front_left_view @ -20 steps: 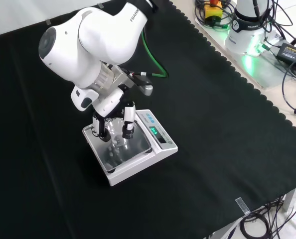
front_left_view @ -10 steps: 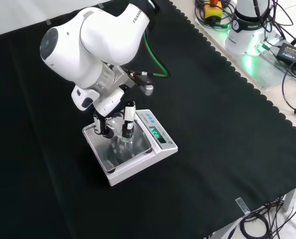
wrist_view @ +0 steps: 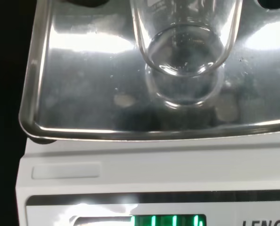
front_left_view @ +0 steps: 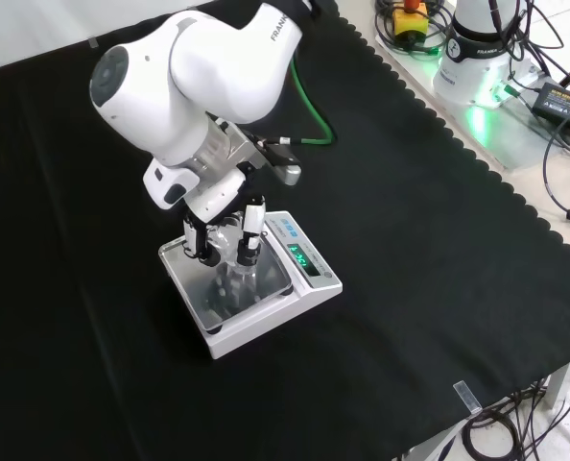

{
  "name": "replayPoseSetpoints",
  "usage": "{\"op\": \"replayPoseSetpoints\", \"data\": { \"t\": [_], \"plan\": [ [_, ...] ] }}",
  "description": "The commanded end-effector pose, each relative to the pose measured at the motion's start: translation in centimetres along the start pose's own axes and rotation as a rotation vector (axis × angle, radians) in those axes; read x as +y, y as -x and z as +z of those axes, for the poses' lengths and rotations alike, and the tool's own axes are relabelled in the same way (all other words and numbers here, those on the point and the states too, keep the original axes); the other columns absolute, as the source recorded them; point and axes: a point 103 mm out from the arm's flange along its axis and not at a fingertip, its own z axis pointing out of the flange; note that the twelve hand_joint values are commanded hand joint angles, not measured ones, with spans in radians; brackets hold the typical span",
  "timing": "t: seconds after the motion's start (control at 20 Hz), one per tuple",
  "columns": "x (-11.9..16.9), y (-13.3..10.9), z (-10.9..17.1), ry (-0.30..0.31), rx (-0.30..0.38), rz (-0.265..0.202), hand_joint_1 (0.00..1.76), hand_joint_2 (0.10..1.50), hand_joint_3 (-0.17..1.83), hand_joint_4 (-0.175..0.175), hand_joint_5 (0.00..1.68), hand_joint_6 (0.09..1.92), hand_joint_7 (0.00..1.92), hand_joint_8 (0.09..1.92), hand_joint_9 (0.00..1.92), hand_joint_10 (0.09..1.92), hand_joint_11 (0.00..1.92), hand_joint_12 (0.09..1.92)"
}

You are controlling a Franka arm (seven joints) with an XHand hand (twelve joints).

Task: Put the beaker on the electronic balance.

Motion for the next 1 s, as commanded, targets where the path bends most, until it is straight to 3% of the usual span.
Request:
{"op": "replayPoseSetpoints", "data": {
  "t": [0.05, 0.15, 0.5, 0.85, 1.0],
  "plan": [
    [-0.5, -0.4, 0.9, 0.218, 0.003, -0.029, 1.11, 1.11, -0.12, -0.152, 1.03, 0.82, 1.26, 0.71, 1.73, 0.11, 1.72, 0.52],
    [-0.7, -0.3, 1.2, 0.268, 0.020, -0.033, 1.14, 1.12, -0.09, -0.142, 1.05, 0.88, 1.27, 0.71, 1.74, 0.11, 1.74, 0.51],
    [-1.5, -0.4, 1.3, 0.395, 0.036, -0.013, 1.16, 1.11, -0.07, -0.162, 1.06, 0.88, 1.28, 0.70, 1.74, 0.10, 1.75, 0.50],
    [-1.6, -0.9, 1.5, 0.411, -0.006, -0.006, 1.16, 1.11, -0.07, -0.160, 1.06, 0.88, 1.28, 0.70, 1.73, 0.10, 1.74, 0.49],
    [-1.4, -1.2, 1.5, 0.386, -0.017, -0.007, 1.07, 1.08, -0.15, -0.173, 0.95, 0.76, 1.24, 0.70, 1.69, 0.09, 1.68, 0.50]
  ]
}}
